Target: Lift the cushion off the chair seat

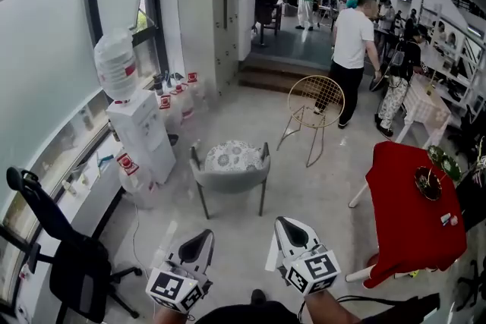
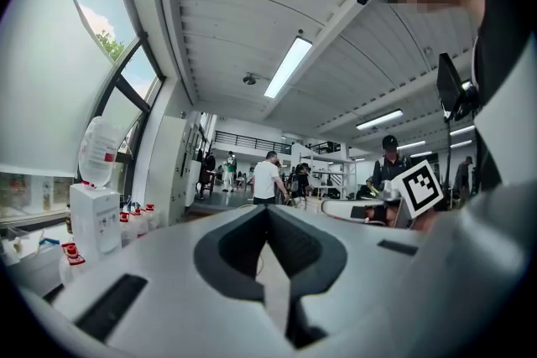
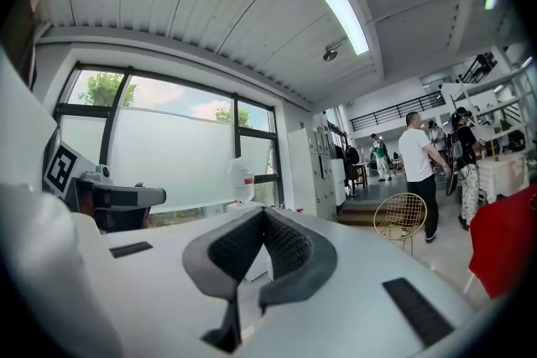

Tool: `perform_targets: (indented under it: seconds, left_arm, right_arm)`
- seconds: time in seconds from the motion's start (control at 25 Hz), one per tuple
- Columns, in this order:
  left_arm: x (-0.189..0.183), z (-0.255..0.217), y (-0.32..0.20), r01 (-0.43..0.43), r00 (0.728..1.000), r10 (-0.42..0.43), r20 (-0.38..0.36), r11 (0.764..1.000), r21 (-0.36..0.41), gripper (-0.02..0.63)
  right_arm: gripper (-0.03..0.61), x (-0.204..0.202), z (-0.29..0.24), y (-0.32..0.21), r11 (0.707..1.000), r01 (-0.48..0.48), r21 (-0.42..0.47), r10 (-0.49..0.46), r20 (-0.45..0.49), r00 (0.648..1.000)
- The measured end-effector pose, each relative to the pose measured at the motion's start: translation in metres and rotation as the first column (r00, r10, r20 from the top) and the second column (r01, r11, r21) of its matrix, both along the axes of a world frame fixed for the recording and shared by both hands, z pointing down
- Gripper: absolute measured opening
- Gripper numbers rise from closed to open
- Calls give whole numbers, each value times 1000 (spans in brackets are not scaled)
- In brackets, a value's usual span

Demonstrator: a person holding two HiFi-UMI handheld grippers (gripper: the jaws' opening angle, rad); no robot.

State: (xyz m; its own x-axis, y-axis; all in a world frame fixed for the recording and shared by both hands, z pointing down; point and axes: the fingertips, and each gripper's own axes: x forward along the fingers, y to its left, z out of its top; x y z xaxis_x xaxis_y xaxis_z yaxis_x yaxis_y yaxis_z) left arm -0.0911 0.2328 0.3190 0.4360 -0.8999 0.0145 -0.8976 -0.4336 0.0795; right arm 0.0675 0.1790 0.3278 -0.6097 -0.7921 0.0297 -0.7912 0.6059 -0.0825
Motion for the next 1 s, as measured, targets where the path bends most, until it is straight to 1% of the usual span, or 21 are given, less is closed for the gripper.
perform_targets:
  seconds: [0.08,0.24,0.56,0.8,0.92,1.0]
  left_arm:
    - [9,-1,-15,-3,1000,3,9,1000,3,8]
    - [29,-8,-39,6,1000,-6,18,1000,29,8]
    - [65,-4,-78,9,999,-10,48,1000,13,8]
    - [74,1,-99,14,997,-13,78,1000,-7,8]
    - [72,6,-112,28,997,-26,71,999,-30,8]
    - [71,7,-121,19,998,-17,65,999,-37,8]
  right_arm:
    - [6,8,0,-15,1000,0,0,0,-1,1000]
    - [6,26,0,-40,1000,10,27,-9,-38,999]
    - [6,60,1,-80,999,25,48,-24,-26,999]
    - [6,66,2,-101,998,48,49,-48,-8,999]
    - [6,66,7,-113,998,45,41,-45,-1,999]
    - [6,65,10,-123,999,40,33,-40,0,999]
